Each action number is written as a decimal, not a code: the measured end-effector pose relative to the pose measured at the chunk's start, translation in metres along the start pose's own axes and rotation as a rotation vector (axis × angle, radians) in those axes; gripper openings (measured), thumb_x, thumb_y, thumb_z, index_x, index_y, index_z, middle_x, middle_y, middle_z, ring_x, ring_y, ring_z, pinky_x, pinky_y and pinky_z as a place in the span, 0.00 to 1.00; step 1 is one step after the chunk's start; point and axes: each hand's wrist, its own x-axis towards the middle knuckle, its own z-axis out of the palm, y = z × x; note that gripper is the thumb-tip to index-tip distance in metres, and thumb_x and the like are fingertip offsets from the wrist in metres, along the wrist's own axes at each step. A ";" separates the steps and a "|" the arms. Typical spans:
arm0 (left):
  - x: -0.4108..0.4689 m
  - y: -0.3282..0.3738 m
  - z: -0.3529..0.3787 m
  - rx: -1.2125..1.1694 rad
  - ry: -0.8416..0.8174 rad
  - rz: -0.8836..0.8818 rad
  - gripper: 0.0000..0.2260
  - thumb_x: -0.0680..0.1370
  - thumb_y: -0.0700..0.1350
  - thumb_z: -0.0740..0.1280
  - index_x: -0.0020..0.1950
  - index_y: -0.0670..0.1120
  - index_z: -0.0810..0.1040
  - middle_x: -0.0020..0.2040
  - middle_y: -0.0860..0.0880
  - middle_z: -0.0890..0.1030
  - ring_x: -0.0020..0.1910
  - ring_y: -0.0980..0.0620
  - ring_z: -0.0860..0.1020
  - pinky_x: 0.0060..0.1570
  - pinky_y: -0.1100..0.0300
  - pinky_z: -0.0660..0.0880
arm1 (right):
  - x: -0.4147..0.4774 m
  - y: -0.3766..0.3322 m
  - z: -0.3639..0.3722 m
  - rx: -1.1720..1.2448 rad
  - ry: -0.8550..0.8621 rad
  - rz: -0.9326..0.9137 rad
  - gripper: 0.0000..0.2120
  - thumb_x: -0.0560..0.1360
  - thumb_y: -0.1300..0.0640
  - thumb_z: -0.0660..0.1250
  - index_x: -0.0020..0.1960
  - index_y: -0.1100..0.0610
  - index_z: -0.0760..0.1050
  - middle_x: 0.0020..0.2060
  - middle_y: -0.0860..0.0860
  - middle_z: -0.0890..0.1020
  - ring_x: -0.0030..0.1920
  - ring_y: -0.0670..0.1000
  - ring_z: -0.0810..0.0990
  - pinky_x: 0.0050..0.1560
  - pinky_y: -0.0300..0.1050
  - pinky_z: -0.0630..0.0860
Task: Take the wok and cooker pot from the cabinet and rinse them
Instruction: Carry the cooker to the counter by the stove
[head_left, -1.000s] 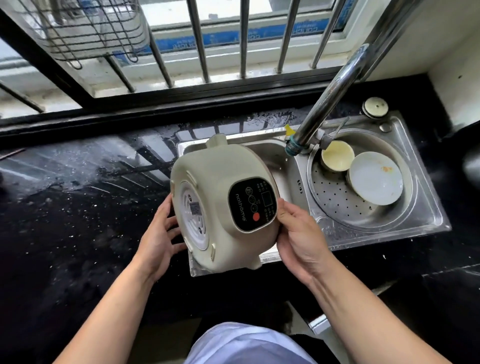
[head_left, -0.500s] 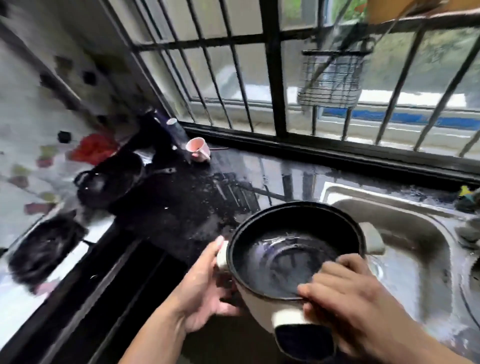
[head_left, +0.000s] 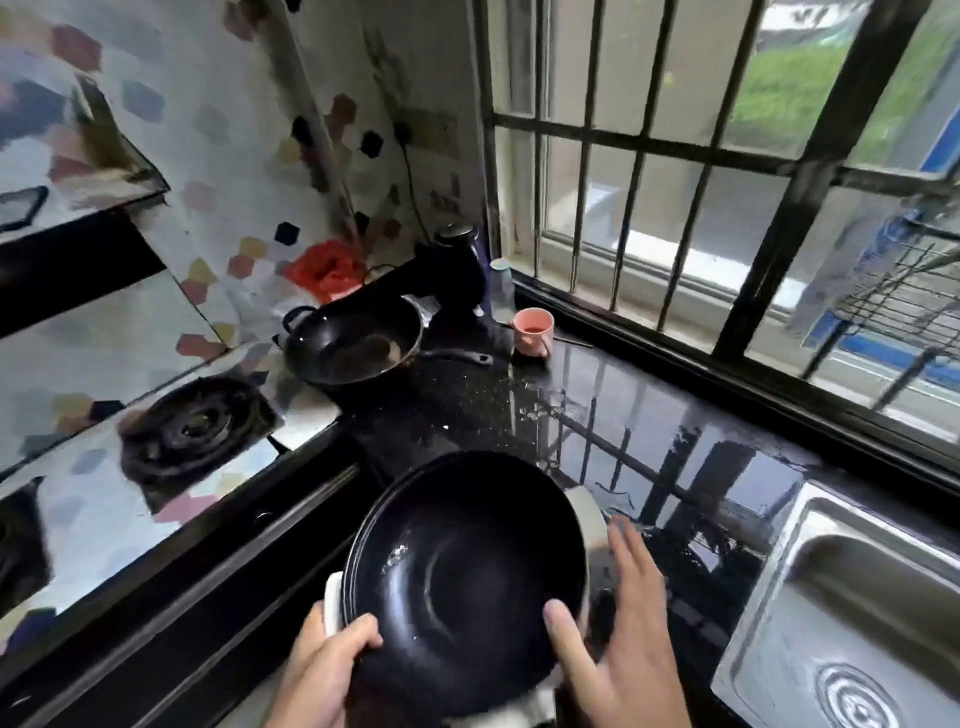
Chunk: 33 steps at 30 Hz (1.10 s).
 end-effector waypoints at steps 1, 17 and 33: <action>0.023 0.003 -0.005 -0.024 -0.023 0.019 0.22 0.56 0.40 0.72 0.49 0.38 0.80 0.31 0.45 0.83 0.37 0.42 0.80 0.40 0.51 0.75 | 0.013 0.001 0.018 0.063 -0.069 0.208 0.34 0.73 0.45 0.73 0.75 0.48 0.65 0.73 0.51 0.68 0.72 0.48 0.67 0.72 0.43 0.63; 0.274 0.085 0.091 0.158 -0.383 0.023 0.11 0.67 0.41 0.72 0.49 0.45 0.83 0.44 0.42 0.86 0.48 0.37 0.83 0.55 0.33 0.80 | 0.187 0.078 0.154 0.022 -0.007 0.820 0.16 0.78 0.42 0.61 0.45 0.55 0.73 0.43 0.49 0.77 0.47 0.53 0.75 0.45 0.46 0.66; 0.385 0.128 0.116 0.216 -0.448 -0.053 0.06 0.73 0.37 0.72 0.47 0.45 0.84 0.39 0.46 0.86 0.36 0.49 0.84 0.33 0.55 0.82 | 0.222 0.076 0.232 0.334 0.160 0.965 0.25 0.75 0.38 0.64 0.63 0.54 0.75 0.56 0.49 0.81 0.53 0.48 0.79 0.50 0.44 0.71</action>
